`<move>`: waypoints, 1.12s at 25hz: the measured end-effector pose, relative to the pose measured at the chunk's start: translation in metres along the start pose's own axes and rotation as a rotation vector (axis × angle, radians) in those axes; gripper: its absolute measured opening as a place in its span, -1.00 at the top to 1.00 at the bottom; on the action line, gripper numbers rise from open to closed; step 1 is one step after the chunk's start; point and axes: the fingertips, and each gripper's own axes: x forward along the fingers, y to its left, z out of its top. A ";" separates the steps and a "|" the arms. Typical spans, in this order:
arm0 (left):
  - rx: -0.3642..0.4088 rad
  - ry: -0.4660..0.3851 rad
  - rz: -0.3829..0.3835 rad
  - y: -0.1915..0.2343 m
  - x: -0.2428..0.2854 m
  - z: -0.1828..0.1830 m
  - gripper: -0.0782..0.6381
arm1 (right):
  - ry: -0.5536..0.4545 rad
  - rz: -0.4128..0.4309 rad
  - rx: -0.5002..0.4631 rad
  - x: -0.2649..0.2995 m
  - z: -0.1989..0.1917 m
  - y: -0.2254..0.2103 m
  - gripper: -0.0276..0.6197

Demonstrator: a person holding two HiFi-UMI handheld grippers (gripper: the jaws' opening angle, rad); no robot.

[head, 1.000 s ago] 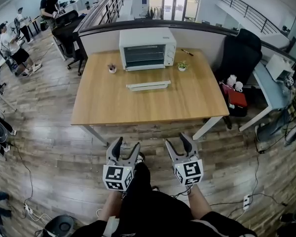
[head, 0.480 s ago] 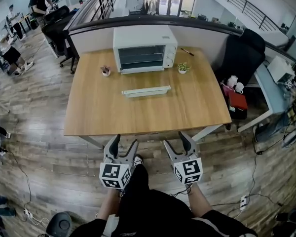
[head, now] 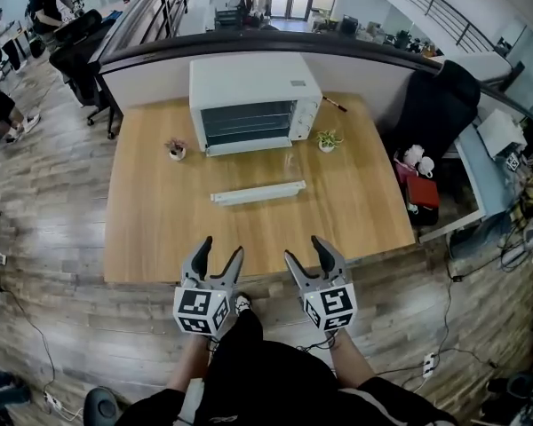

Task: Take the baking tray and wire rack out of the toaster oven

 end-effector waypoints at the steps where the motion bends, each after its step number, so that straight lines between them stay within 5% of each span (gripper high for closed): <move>1: -0.010 -0.004 -0.007 0.006 0.009 0.004 0.01 | 0.003 -0.002 0.005 0.010 0.002 -0.002 0.04; 19: -0.016 0.030 -0.047 0.066 0.115 0.044 0.01 | 0.014 -0.045 0.028 0.118 0.037 -0.058 0.03; 28: -0.045 0.054 -0.018 0.088 0.191 0.054 0.01 | 0.019 0.015 0.054 0.189 0.047 -0.104 0.03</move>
